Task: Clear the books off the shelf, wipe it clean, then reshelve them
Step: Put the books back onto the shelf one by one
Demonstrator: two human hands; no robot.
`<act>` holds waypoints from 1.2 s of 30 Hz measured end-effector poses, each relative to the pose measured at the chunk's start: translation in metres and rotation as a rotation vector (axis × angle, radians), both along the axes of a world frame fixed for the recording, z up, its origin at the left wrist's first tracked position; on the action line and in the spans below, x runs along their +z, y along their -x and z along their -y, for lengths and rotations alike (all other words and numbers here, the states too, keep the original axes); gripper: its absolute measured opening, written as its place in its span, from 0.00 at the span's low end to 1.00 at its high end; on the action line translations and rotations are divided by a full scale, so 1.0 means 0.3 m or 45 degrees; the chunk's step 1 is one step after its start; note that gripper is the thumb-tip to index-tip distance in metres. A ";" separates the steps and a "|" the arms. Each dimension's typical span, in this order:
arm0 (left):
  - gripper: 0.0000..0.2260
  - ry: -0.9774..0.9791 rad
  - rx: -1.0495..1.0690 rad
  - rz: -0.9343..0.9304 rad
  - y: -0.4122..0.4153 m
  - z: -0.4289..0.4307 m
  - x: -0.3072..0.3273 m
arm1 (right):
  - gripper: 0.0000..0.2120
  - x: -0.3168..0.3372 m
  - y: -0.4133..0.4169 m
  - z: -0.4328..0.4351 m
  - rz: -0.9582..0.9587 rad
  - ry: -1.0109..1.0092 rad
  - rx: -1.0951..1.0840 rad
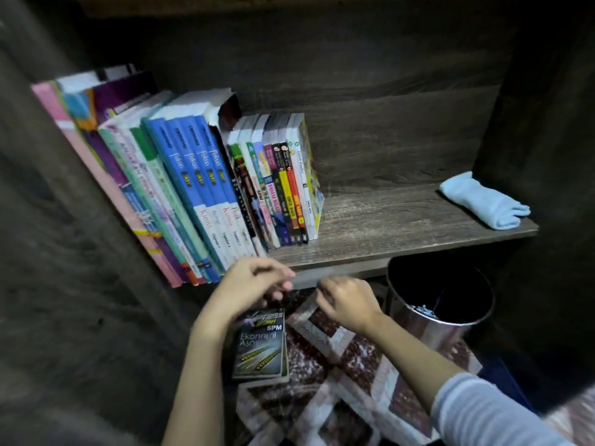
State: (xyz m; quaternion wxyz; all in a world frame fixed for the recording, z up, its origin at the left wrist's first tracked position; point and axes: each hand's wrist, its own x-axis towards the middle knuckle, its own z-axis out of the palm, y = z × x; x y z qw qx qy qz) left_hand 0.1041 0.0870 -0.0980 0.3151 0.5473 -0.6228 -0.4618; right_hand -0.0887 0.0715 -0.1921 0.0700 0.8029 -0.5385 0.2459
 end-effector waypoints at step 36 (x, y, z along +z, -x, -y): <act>0.21 -0.865 0.927 0.004 -0.242 0.152 -1.182 | 0.09 -0.861 -0.415 0.078 1.459 -1.732 -0.485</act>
